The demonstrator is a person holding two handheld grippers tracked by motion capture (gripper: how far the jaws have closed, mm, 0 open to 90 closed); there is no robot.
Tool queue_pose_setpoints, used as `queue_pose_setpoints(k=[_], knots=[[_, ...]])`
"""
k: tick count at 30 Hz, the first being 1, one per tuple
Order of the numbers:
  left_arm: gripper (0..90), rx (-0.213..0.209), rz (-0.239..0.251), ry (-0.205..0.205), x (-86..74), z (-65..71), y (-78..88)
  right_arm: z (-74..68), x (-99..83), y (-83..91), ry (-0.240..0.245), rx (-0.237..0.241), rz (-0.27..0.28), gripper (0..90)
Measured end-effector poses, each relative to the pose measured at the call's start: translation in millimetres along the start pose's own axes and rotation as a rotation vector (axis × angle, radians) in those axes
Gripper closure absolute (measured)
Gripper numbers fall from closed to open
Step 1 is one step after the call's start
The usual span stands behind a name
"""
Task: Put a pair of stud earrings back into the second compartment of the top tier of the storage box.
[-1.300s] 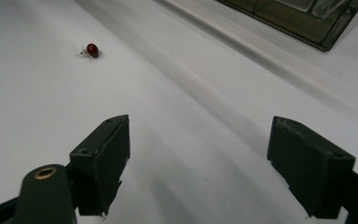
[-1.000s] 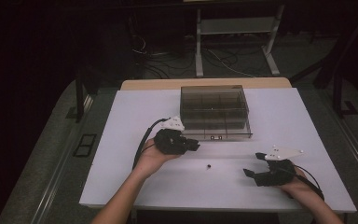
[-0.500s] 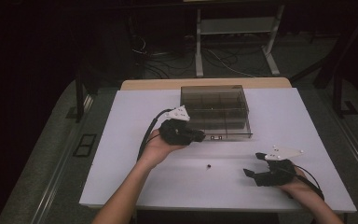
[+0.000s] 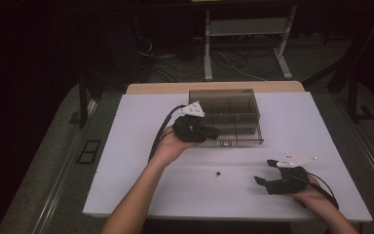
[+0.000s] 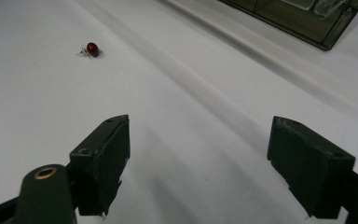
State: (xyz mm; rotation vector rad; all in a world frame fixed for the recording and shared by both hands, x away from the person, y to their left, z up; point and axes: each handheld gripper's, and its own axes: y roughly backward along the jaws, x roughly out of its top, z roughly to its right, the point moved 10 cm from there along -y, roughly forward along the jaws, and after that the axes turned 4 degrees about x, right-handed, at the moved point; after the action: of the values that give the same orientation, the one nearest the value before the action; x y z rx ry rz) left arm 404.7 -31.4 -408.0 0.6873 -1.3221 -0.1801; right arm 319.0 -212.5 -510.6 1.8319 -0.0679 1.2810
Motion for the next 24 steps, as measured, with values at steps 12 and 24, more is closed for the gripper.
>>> queue_pose_setpoints(k=[12, 24], knots=[[79.0, 0.01, -0.018, -0.001, -0.5, -11.7, -12.1, 0.3, -0.3, 0.0, -0.001, 0.0, -0.001, 20.4], [78.9, 0.032, -0.031, -0.001, -5.5, -14.7, -27.8, -0.7, -0.8, -0.3, 0.001, 0.005, -0.005, 20.4]])
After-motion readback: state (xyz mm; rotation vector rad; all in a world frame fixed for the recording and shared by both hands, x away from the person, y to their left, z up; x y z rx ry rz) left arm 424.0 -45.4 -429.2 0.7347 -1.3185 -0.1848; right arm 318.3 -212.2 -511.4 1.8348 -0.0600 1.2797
